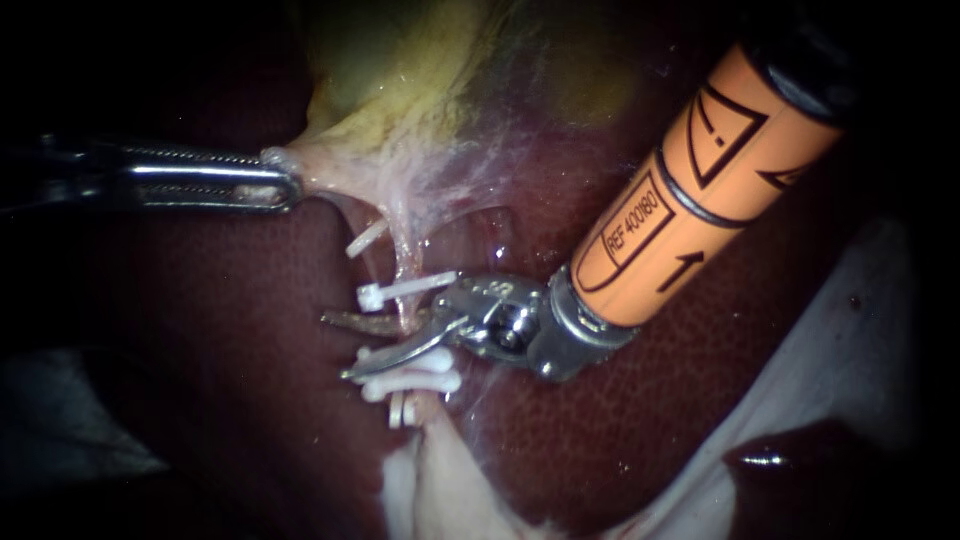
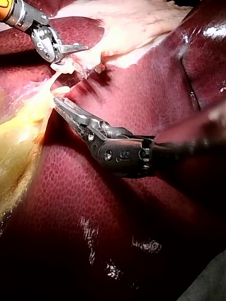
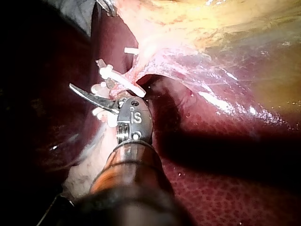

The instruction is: Go to the cutting position right tube

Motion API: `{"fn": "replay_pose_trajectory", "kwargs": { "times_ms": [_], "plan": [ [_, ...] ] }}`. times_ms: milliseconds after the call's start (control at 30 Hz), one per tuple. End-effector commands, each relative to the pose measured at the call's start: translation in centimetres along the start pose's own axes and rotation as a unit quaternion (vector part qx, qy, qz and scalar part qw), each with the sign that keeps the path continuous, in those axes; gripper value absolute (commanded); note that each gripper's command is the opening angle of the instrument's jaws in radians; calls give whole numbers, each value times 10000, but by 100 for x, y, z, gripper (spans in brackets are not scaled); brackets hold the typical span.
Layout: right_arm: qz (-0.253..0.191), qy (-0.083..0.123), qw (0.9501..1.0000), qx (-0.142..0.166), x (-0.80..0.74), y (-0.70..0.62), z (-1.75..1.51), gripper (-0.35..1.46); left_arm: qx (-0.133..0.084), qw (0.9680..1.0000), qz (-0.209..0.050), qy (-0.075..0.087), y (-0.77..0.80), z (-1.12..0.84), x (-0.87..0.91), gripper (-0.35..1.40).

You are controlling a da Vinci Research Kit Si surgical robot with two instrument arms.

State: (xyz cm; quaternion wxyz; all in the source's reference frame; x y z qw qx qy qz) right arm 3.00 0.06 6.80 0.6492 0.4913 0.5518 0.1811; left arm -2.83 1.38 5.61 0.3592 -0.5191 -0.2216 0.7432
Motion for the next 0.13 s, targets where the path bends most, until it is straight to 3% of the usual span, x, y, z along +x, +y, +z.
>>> {"fn": "replay_pose_trajectory", "kwargs": {
  "times_ms": [33, 133],
  "plan": [
    [-2, -2, 10000, 1, 0, 0, -1, 129, 5, 10000, -2, 0, 0, 0, 0, -35],
    [-2, -2, 10000, 2, 0, 0, -1, 129, 4, 10000, -2, 0, 0, 0, 0, -35]
  ]
}}
